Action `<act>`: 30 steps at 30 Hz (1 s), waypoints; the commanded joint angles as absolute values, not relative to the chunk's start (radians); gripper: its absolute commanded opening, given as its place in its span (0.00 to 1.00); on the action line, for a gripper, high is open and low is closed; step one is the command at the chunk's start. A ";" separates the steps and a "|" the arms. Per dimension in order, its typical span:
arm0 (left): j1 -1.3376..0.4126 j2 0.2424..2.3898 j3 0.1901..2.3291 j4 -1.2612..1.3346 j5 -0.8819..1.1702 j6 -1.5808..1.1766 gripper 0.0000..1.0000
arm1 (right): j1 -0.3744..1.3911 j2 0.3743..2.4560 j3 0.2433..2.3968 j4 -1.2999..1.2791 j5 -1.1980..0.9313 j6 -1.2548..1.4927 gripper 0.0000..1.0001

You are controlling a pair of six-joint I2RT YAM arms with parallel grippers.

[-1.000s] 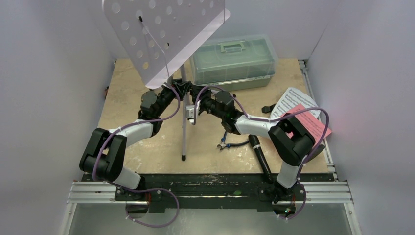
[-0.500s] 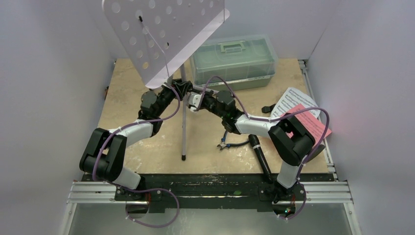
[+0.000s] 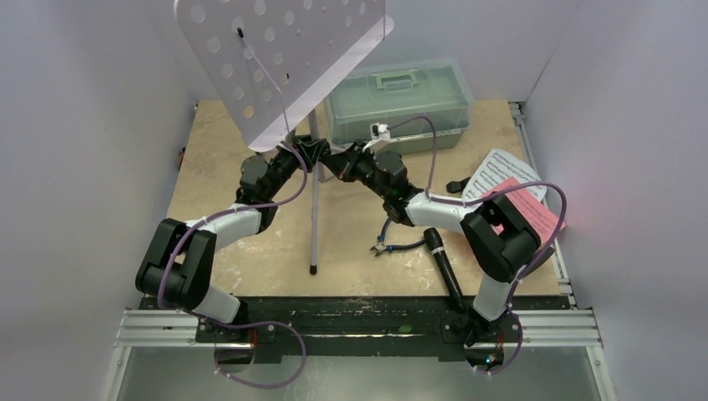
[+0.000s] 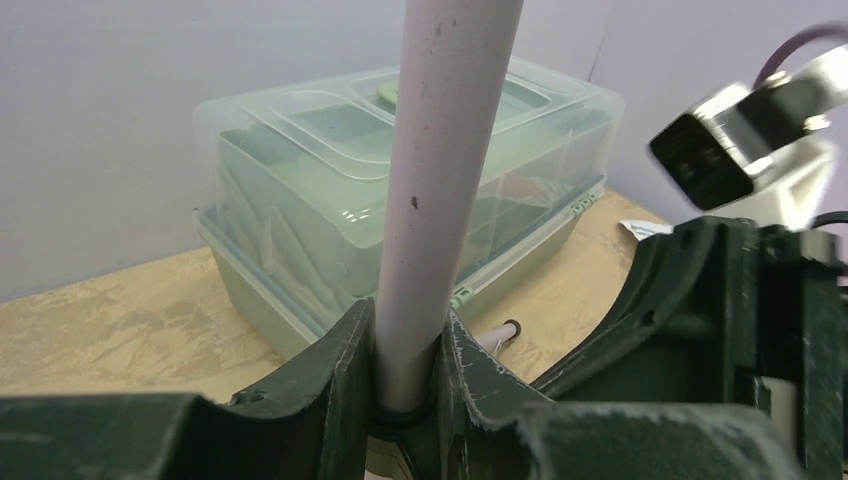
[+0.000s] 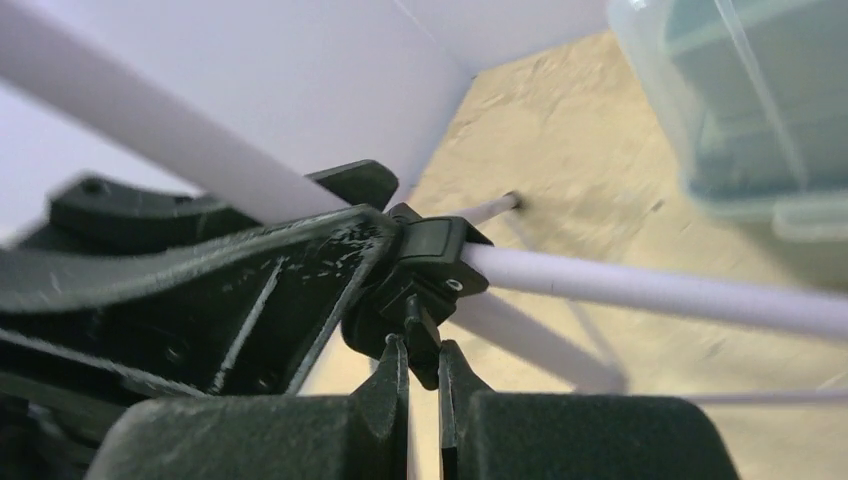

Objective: Set up the instrument practice props

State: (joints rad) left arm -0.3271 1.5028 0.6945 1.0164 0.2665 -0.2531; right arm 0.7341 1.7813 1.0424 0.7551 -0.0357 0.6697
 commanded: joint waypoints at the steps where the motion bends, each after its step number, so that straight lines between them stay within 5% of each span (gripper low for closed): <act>1: -0.321 1.493 0.706 0.985 0.257 -0.363 0.00 | 0.706 1.792 0.995 0.989 -0.096 1.441 0.00; 7: -0.321 1.493 0.705 0.990 0.259 -0.370 0.00 | 0.731 1.881 0.986 1.229 -0.016 1.895 0.00; 10: -0.321 1.493 0.704 0.992 0.260 -0.371 0.00 | 0.738 1.858 0.998 1.182 0.033 1.923 0.10; 22: -0.320 1.493 0.701 1.001 0.254 -0.386 0.01 | 0.704 1.662 0.737 0.974 0.037 1.726 0.75; 30: -0.319 1.472 0.700 1.000 0.255 -0.425 0.30 | 0.655 1.488 0.661 0.742 0.081 1.187 0.90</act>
